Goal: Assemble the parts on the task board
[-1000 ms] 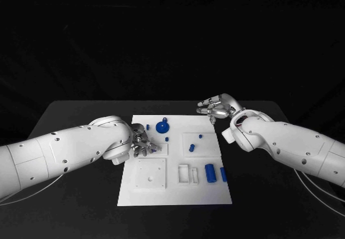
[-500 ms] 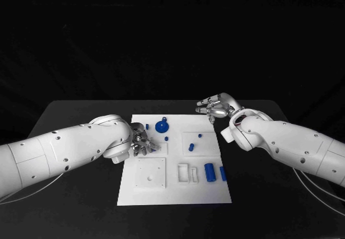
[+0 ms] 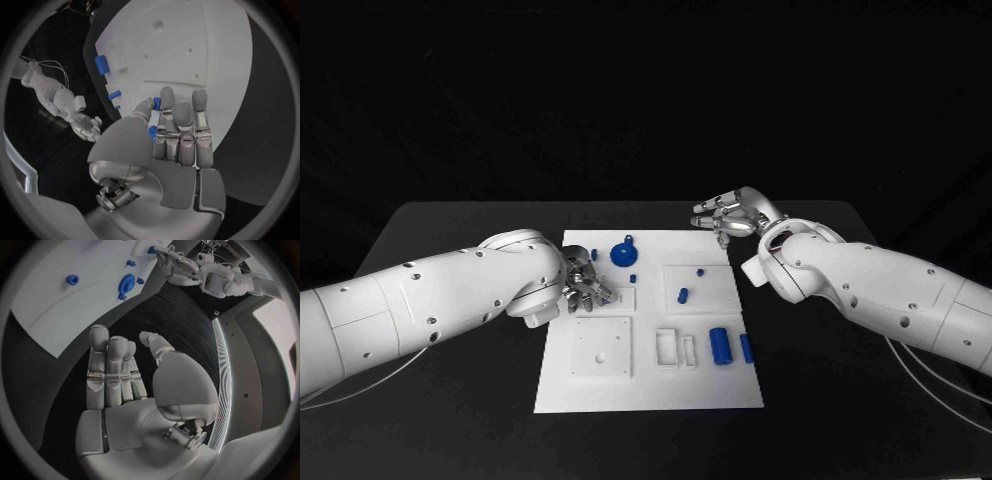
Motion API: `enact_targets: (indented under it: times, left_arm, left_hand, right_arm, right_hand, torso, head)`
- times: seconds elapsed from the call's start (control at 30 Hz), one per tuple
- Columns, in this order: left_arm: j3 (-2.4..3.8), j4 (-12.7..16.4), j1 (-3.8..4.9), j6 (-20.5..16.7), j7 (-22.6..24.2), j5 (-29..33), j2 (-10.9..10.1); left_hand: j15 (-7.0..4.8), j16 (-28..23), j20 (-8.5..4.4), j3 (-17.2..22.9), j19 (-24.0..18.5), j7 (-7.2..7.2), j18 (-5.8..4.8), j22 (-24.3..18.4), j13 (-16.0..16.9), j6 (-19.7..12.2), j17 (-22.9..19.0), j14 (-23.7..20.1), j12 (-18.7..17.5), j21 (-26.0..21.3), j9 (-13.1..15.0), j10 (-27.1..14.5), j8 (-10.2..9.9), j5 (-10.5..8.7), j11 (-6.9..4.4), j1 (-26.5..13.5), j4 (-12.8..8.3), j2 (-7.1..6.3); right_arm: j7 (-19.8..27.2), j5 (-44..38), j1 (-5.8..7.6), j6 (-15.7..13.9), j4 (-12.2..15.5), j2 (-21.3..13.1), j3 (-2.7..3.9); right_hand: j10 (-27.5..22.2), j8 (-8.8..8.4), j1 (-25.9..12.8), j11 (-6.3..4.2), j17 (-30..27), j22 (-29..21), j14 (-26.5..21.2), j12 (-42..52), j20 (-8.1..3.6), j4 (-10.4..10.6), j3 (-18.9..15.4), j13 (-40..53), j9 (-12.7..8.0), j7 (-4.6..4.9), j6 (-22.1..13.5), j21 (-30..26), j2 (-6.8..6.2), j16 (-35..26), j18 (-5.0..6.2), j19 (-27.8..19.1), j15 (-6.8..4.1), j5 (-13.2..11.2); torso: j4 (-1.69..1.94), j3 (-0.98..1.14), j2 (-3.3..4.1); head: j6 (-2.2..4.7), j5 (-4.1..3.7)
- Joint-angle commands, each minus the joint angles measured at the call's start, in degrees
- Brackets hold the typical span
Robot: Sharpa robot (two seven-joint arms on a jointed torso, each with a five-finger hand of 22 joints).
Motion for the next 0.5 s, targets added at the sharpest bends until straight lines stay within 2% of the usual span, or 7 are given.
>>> enact_targets:
  times: [0.03,0.07,0.2,0.23,0.33,0.5]
  left_arm:
    - [-0.29,-0.14,-0.34,-1.04,-0.17,-0.28,-0.08]
    - [-0.29,-0.09,-0.34,-1.22,-0.03,-0.23,-0.09]
    - [-0.28,0.07,-0.34,-1.84,0.47,-0.07,-0.13]
    - [-0.28,0.12,-0.34,-2.02,0.62,-0.03,-0.16]
    - [-0.27,0.31,-0.34,-2.64,1.00,0.09,-0.27]
    - [-0.25,0.54,-0.34,-3.47,1.42,0.20,-0.53]
  left_hand:
    - [-0.52,0.29,-0.40,2.32,-0.22,-0.14,-0.85,1.24,0.04,-0.11,0.04,0.11,0.45,0.33,0.30,2.55,-0.08,1.46,0.03,1.04,-2.82,0.99]
    - [-0.56,0.37,-0.46,2.76,-0.18,-0.13,-0.85,1.26,0.09,-0.01,0.08,0.23,0.70,0.50,0.39,2.58,-0.09,2.33,0.04,1.13,-3.36,1.11]
    - [-0.65,0.55,-0.55,3.86,-0.19,-0.12,-0.85,1.27,0.22,0.47,0.22,0.50,1.41,0.90,0.59,2.67,-0.06,3.39,0.10,1.11,-4.54,1.54]
    - [-0.64,0.68,-0.58,4.69,-0.23,-0.10,-0.85,1.27,0.23,0.76,0.35,0.66,1.82,1.23,0.65,2.68,-0.10,3.79,0.10,0.80,-5.43,1.78]
    - [-0.62,0.83,-0.54,5.71,-0.39,-0.17,-0.75,1.25,0.09,1.13,0.59,0.90,2.40,1.93,0.58,2.69,-0.17,4.00,0.07,-0.35,-6.86,1.99]
    - [-0.61,0.85,-0.54,6.39,-0.45,-0.17,-0.61,1.22,-0.01,1.38,0.73,1.10,2.84,2.43,0.47,2.72,-0.16,4.15,0.05,-0.90,-7.83,2.43]
  right_arm:
    - [0.27,-0.07,-0.13,0.81,-0.01,0.06,0.03]
    - [0.27,-0.07,-0.16,0.82,-0.02,0.07,0.03]
    - [0.28,-0.07,-0.23,0.83,-0.05,0.09,0.03]
    - [0.28,-0.06,-0.24,0.84,-0.06,0.09,0.03]
    - [0.29,-0.06,-0.29,0.86,-0.10,0.11,0.03]
    - [0.30,-0.03,-0.35,0.89,-0.17,0.12,0.03]
  right_hand:
    - [-0.17,-0.22,-0.49,-0.04,0.05,-0.03,0.24,0.19,-0.05,0.39,0.05,0.07,-0.09,0.07,0.06,0.29,-0.07,-0.18,1.11,2.35,-0.05,0.32]
    - [-0.17,-0.22,-0.49,-0.04,0.05,-0.03,0.24,0.19,-0.05,0.39,0.05,0.07,-0.09,0.07,0.06,0.29,-0.07,-0.18,1.11,2.35,-0.05,0.32]
    - [-0.18,-0.22,-0.51,-0.04,0.05,-0.05,0.23,0.17,-0.05,0.37,0.12,0.08,-0.09,0.08,0.04,0.28,-0.10,-0.18,1.10,2.34,-0.06,0.57]
    - [-0.17,-0.22,-0.52,-0.04,0.05,-0.05,0.23,0.18,-0.05,0.36,0.13,0.08,-0.09,0.08,0.04,0.28,-0.11,-0.18,1.10,2.34,-0.06,0.59]
    - [-0.18,-0.22,-0.54,-0.04,0.06,-0.05,0.23,0.17,-0.05,0.36,0.18,0.08,-0.09,0.08,0.04,0.29,-0.10,-0.19,1.10,2.34,-0.06,0.69]
    - [-0.18,-0.22,-0.58,-0.05,0.06,-0.06,0.23,0.16,-0.06,0.35,0.24,0.09,-0.09,0.07,0.05,0.30,-0.14,-0.19,1.10,2.34,-0.07,0.88]
  torso:
    - [-0.01,-0.05,0.00]
    - [-0.02,-0.06,0.00]
    - [-0.03,-0.05,-0.02]
    - [-0.02,-0.04,-0.02]
    - [0.00,-0.04,-0.02]
    - [-0.01,-0.03,-0.04]
  head:
    - [0.05,0.11]
    - [0.07,0.13]
    - [0.10,0.13]
    - [0.11,0.13]
    - [0.13,0.12]
    - [0.15,0.13]
